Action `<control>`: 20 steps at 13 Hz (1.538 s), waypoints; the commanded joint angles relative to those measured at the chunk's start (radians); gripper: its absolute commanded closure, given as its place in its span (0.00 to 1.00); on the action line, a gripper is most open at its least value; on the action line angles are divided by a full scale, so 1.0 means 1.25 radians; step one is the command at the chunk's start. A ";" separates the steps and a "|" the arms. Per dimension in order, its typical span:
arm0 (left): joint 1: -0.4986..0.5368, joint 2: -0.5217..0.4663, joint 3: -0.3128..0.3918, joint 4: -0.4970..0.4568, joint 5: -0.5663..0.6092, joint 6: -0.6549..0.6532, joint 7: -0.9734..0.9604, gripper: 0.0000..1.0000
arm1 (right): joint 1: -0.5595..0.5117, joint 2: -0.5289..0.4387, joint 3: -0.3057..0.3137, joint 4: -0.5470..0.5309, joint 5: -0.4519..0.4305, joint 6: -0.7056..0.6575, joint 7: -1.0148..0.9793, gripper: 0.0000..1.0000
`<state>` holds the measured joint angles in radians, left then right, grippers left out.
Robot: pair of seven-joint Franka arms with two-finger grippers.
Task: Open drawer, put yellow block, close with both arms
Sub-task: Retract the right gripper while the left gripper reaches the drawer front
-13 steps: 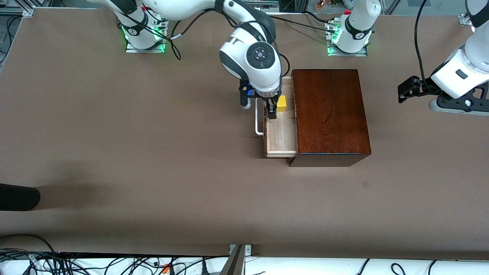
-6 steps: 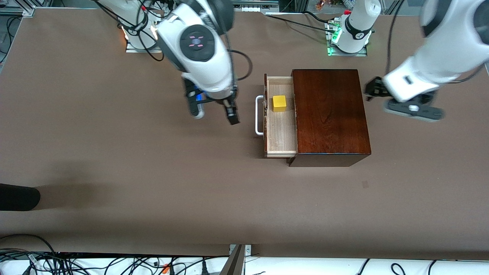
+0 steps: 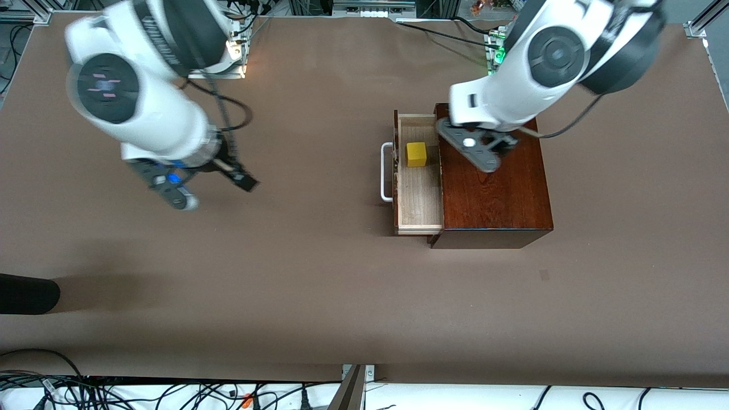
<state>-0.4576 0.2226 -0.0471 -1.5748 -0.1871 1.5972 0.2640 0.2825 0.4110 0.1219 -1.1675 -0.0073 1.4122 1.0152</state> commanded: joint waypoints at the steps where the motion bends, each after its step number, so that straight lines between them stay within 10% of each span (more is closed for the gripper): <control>1: -0.069 0.050 -0.003 0.020 -0.032 0.075 0.067 0.00 | 0.005 -0.124 -0.096 -0.149 0.010 0.016 -0.235 0.00; 9: -0.230 0.206 -0.003 0.020 -0.036 0.373 0.453 0.00 | -0.014 -0.287 -0.278 -0.373 -0.003 0.133 -0.700 0.00; 20: -0.260 0.260 0.000 -0.029 0.094 0.339 0.519 0.00 | -0.177 -0.302 -0.170 -0.366 -0.025 0.123 -0.824 0.00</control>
<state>-0.7773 0.5616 -0.0577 -1.5988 -0.1092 2.0511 0.8913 0.0831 0.0637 -0.1122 -1.5987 -0.0205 1.5619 -0.0150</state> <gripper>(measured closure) 0.000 0.000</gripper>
